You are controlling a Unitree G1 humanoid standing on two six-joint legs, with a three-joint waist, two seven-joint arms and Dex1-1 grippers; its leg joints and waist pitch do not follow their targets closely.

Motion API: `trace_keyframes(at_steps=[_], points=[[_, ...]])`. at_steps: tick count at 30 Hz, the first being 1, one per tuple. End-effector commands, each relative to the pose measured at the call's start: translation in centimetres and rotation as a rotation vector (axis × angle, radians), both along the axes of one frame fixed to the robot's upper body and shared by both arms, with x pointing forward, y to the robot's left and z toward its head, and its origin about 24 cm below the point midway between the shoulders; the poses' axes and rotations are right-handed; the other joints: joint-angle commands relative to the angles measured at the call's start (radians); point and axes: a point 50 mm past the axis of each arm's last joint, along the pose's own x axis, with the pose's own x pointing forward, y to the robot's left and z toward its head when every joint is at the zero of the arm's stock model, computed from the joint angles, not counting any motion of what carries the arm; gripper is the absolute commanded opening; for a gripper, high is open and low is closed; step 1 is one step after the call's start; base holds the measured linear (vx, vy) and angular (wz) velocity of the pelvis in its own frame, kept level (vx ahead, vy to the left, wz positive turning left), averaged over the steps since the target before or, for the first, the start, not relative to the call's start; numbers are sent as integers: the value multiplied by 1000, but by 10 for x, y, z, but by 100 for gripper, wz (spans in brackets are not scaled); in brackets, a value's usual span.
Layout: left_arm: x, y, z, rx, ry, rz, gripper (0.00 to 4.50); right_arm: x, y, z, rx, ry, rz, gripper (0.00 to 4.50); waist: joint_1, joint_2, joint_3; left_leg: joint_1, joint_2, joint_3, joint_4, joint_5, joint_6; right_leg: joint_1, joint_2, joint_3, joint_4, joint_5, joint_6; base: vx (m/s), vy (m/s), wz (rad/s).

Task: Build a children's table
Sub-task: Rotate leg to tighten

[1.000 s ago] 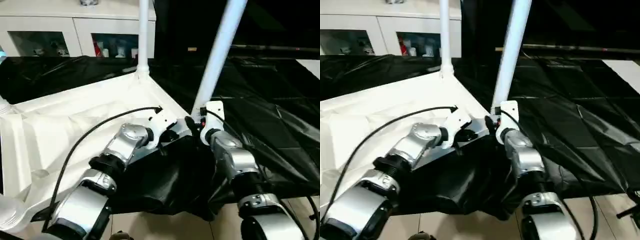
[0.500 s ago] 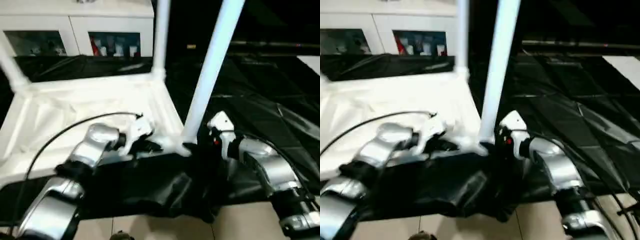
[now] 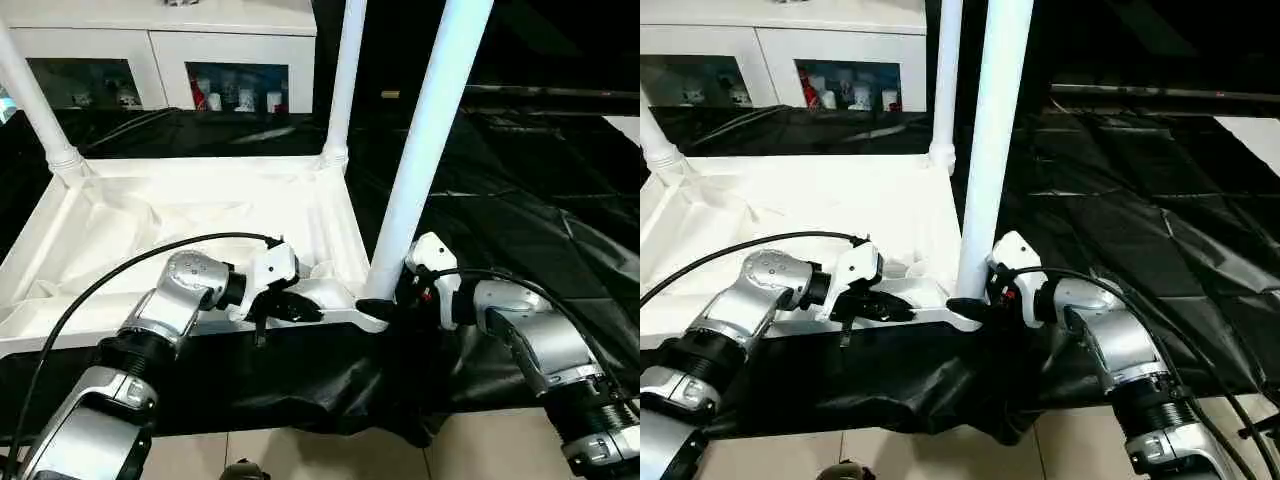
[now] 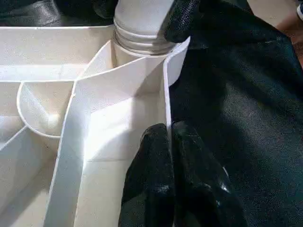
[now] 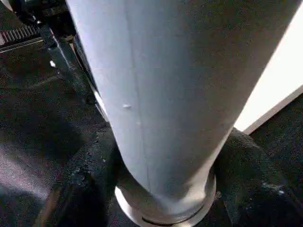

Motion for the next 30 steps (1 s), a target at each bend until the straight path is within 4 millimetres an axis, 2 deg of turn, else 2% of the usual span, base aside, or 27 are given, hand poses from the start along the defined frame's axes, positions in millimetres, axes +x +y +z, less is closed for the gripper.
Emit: trace_keyframes(at_steps=[1, 3, 7, 9, 10, 11, 12, 14, 15, 16, 18, 20, 23, 25, 26, 27, 30], points=[[0, -7, 8, -57, -18, -22, 0, -2, 2, -4, -25, 25, 27, 258, -1, 5, -64, 17, 33, -7, -58, -214, 14, 40, -67, 53, -65, -121, -198, 0, 0, 0], [1, -7, 7, -57, -15, -21, 0, -1, 3, -3, -20, 22, 21, 252, -2, 0, -63, 17, 33, -6, -58, -220, 12, 41, -66, 53, -66, -122, -197, 0, 0, 0], [9, -11, 5, -40, -27, 63, 0, 2, 3, -6, 8, 33, -53, 246, -1, 1, -64, 17, 32, -7, -58, -221, 10, 42, -65, 53, -64, -111, -204, 0, 0, 0], [18, -16, 5, -36, -51, 168, 0, 12, 3, -16, 9, 31, -212, 246, -1, -1, -64, 19, 32, -8, -58, -228, 3, 40, -67, 53, -66, -127, -204, 0, 0, 0], [21, -18, 5, -34, -58, 197, 0, 14, 3, -19, 9, 38, -264, 245, -5, 0, -62, 19, 30, -8, -60, -245, -9, 37, -69, 52, -70, -164, -206, 0, 0, 0], [24, -20, 5, -29, -67, 229, 0, 17, 4, -22, 11, 46, -319, 245, -8, 0, -60, 20, 29, -10, -63, -267, -24, 37, -71, 52, -75, -219, -195, 0, 0, 0], [26, -22, 5, -23, -75, 251, 0, 18, 5, -24, 12, 51, -361, 245, -9, -3, -61, 20, 31, -12, -64, -270, -30, 39, -72, 52, -76, -235, -184, 0, 0, 0], [32, -31, 5, -13, -94, 324, 0, 23, 10, -32, 34, 91, -510, 245, -14, -2, -60, 24, 30, -12, -65, -289, -35, 34, -72, 53, -80, -257, -178, 0, 0, 0], [34, -34, 4, -13, -96, 342, 0, 24, 11, -35, 37, 104, -553, 245, -17, -2, -60, 23, 30, -13, -66, -287, -39, 35, -73, 54, -81, -265, -172, 0, 0, 0], [37, -45, 4, -17, -100, 398, 0, 28, 14, -41, 19, 135, -689, 245, -20, -3, -60, 23, 28, -11, -66, -282, -38, 34, -72, 55, -82, -265, -167, 0, 0, 0], [38, -60, 3, -24, -101, 440, 0, 30, 20, -47, 2, 162, -787, 239, -21, 0, -62, 26, 29, -13, -67, -276, -46, 34, -71, 54, -82, -258, -166, 0, 0, 0], [36, -74, 2, -34, -98, 444, 0, 33, 29, -48, 2, 164, -811, 237, -22, 2, -60, 25, 29, -13, -67, -286, -46, 33, -70, 55, -83, -245, -165, 0, 0, 0], [32, -95, 6, -77, -116, 403, 0, 36, 46, -43, 12, 126, -763, 237, -22, 0, -62, 20, 25, -12, -67, -278, -39, 37, -69, 55, -84, -234, -150, 0, 0, 0], [32, -98, 6, -82, -115, 393, 0, 36, 50, -42, 19, 116, -740, 237, -19, 4, -63, 20, 25, -12, -66, -272, -31, 38, -69, 55, -84, -216, -145, 0, 0, 0], [32, -98, 6, -79, -118, 392, 0, 37, 52, -39, 27, 102, -722, 260, -19, 1, -63, 19, 24, -12, -66, -269, -27, 39, -68, 55, -84, -210, -142, 0, 0, 0], [33, -95, 7, -75, -118, 385, 0, 37, 53, -36, 53, 90, -703, 284, -20, 6, -63, 20, 25, -12, -66, -270, -25, 38, -67, 55, -84, -201, -144, 0, 0, 0], [35, -83, 5, -52, -124, 382, 0, 39, 52, -24, 155, 84, -646, 304, -19, 6, -63, 18, 25, -14, -68, -282, -16, 42, -67, 54, -85, -203, -144, 0, 0, 0]])
